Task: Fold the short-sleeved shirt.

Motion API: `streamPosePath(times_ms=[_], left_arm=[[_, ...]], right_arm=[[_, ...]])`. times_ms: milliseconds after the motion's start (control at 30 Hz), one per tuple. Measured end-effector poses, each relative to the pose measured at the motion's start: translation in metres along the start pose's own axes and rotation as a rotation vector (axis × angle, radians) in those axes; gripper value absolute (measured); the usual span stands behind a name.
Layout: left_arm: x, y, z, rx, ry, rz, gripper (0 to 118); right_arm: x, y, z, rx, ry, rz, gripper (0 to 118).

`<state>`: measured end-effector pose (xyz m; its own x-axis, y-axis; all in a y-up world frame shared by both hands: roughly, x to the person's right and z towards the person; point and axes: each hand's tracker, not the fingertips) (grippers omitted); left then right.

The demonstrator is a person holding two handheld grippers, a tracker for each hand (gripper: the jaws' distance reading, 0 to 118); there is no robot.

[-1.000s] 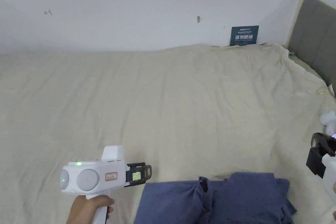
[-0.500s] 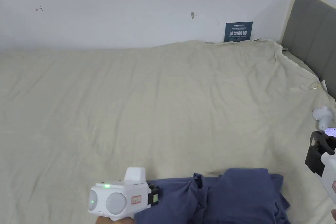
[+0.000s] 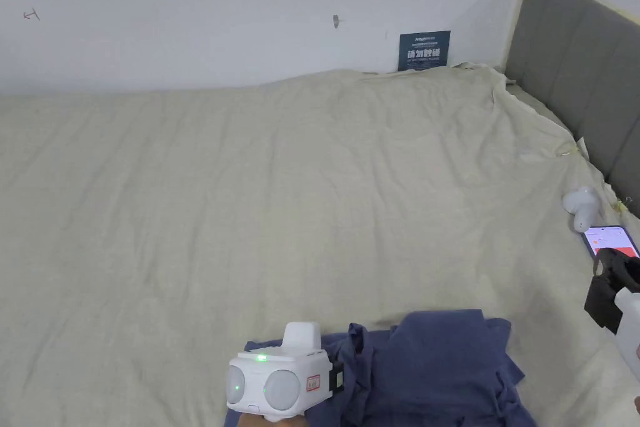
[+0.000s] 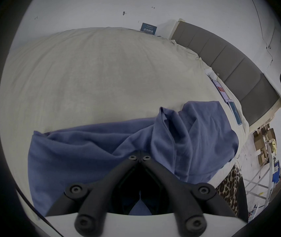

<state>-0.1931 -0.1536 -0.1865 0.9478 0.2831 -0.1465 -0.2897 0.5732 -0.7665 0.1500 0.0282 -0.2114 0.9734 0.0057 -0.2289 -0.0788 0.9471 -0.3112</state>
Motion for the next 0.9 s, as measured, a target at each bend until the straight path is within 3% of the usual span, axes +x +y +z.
streamPosePath(times_ms=[400,667,900], left_arm=[[0.053,0.005,-0.012,0.012,-0.008,-0.072,0],[0.026,0.029,0.039,0.065,-0.125,-0.027,0],[-0.041,0.057,0.099,0.062,-0.234,0.007,0]], right_arm=[[0.006,0.001,0.001,-0.001,-0.017,-0.004,0],[0.006,0.005,0.005,0.008,-0.016,0.002,0],[-0.005,0.010,0.001,0.018,0.008,0.008,0]])
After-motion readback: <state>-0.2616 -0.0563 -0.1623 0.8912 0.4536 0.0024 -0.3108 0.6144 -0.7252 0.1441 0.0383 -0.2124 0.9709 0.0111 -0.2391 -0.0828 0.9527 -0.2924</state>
